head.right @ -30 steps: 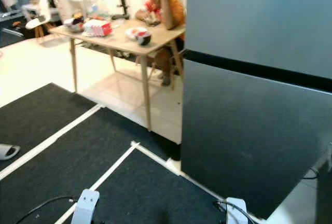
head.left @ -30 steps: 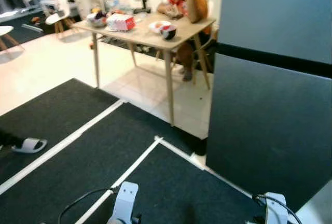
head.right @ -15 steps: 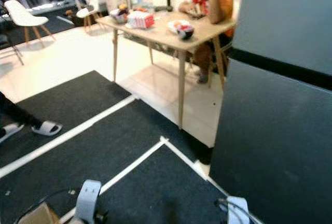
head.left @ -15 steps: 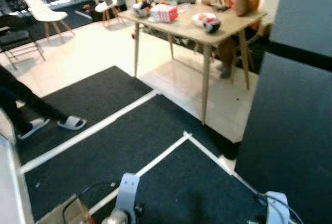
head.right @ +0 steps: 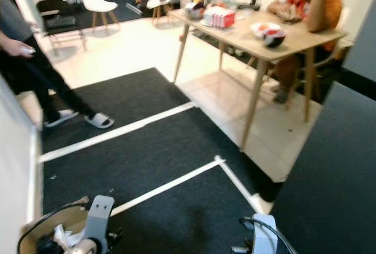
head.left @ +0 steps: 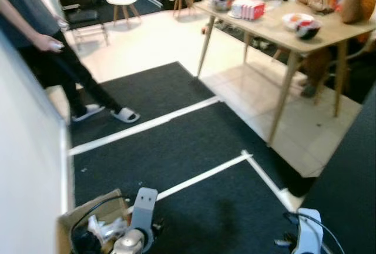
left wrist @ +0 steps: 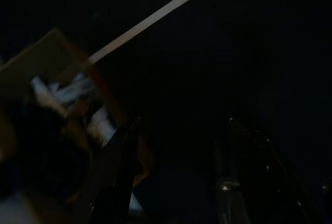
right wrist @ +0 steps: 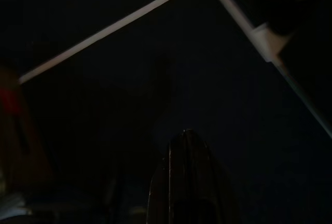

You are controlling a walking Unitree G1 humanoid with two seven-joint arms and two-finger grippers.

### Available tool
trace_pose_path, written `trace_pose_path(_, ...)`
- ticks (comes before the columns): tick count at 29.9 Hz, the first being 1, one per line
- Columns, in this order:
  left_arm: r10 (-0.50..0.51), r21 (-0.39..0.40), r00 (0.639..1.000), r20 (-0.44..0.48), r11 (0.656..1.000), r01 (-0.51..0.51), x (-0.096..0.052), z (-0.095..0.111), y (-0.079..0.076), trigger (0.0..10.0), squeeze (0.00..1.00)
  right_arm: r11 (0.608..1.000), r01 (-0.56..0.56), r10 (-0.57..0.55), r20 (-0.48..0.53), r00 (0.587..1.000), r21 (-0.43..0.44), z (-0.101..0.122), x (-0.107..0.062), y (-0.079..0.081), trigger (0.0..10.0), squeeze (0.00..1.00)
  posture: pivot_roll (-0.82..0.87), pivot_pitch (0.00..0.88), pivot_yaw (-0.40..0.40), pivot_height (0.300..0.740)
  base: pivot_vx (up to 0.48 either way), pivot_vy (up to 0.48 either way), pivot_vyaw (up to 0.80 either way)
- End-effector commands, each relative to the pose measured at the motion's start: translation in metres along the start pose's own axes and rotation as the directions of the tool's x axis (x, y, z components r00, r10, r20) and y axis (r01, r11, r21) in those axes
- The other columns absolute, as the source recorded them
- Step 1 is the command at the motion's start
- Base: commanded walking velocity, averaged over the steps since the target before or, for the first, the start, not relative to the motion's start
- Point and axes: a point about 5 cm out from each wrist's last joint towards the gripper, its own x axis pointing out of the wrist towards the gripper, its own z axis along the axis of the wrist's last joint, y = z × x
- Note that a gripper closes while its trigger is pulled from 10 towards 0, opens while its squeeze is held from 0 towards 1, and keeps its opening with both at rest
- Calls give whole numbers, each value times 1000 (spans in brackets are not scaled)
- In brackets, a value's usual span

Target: Restocking fridge

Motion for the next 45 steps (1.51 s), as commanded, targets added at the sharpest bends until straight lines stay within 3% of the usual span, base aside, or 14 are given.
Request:
trace_pose_path(1,9,1,1000,-12,1000,-9,-1,-2,2,10000,0,1000,-6,6,-4,1000,-6,0,1,2,10000,0,-101,63,51,740,0,0,800)
trace_pose_path(7,-2,12,1000,-5,1000,2,0,1,1,10000,0,1000,-10,10,3,1000,-13,4,2,3,10000,0,-105,72,60,740,0,0,800)
trace_pose_path(11,-2,6,1000,17,1000,2,0,4,1,10000,0,998,-3,4,15,1000,-63,5,2,4,10000,0,-101,61,51,740,0,0,800)
trace_pose_path(15,-2,-25,1000,28,1000,3,1,7,0,10000,0,999,15,-14,24,1000,-30,6,2,4,10000,0,-103,64,52,740,0,0,0)
trace_pose_path(19,-25,33,999,32,999,24,2,11,-4,10000,0,1000,28,-28,30,999,-6,7,2,4,10000,0,-105,73,60,740,0,0,0)
trace_pose_path(22,-20,35,999,36,999,19,3,12,-4,10000,0,999,37,-37,25,999,-1,5,2,3,10000,0,-97,60,50,740,0,0,0)
trace_pose_path(28,-21,34,998,54,999,20,4,21,-2,10000,0,992,100,-103,36,994,76,3,1,-1,10000,0,-98,59,63,740,0,0,0)
trace_pose_path(30,-42,59,997,61,998,38,6,27,-3,10000,0,983,119,-129,59,990,142,2,0,-2,10000,0,-95,58,89,740,0,0,0)
trace_pose_path(36,-39,67,997,70,997,34,6,34,1,10000,0,970,136,-148,47,988,200,-7,-2,-1,10000,0,-90,38,106,740,0,0,0)
trace_pose_path(45,-61,89,996,70,994,55,7,36,-1,10000,0,969,133,-148,58,987,208,-8,-3,0,10000,0,-87,39,120,740,0,0,-783)
